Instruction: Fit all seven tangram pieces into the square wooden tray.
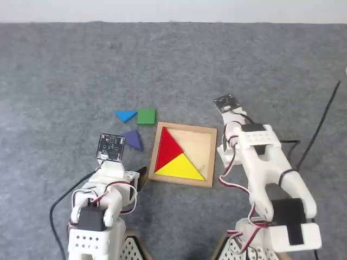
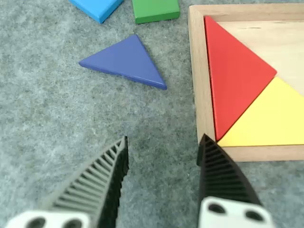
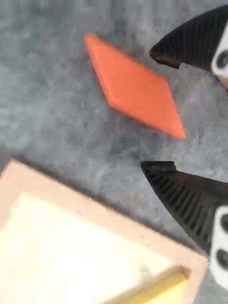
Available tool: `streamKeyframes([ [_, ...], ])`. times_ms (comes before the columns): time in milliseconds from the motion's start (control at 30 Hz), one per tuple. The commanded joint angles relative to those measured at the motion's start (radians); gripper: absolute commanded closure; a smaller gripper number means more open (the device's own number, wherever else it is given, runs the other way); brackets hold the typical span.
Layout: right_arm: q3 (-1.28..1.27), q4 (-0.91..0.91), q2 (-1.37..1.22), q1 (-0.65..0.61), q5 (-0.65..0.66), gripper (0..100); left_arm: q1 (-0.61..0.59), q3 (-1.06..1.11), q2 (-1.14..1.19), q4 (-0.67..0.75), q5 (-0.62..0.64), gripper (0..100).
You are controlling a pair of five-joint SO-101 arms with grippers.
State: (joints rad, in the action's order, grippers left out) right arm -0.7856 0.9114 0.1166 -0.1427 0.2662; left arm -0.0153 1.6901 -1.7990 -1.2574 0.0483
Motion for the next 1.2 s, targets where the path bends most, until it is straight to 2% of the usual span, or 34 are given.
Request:
streamKeyframes([
  [0, 0.037, -0.039, 0.031, 0.053, -0.011, 67.8, -0.006, -0.007, -0.020, -0.005, -0.003, 76],
  [200, 0.127, -0.028, -0.134, 0.061, -0.029, 68.0, -0.006, -0.007, -0.020, -0.005, -0.003, 76],
  [333, 0.227, 0.108, -0.217, 0.062, -0.170, 68.0, -0.006, -0.007, -0.020, -0.005, -0.003, 76],
  [500, 0.245, 0.102, -0.223, 0.039, -0.265, 68.0, -0.006, -0.007, -0.020, -0.005, -0.003, 76],
  [667, 0.244, 0.101, -0.232, -0.013, -0.258, 68.6, -0.006, -0.007, -0.020, -0.005, -0.003, 76],
  [867, 0.245, 0.090, -0.223, -0.007, -0.181, 88.9, -0.006, -0.007, -0.020, -0.005, -0.003, 76],
  [1167, 0.241, 0.085, -0.228, -0.005, -0.181, 88.7, -0.006, -0.007, -0.020, -0.005, -0.003, 76],
])
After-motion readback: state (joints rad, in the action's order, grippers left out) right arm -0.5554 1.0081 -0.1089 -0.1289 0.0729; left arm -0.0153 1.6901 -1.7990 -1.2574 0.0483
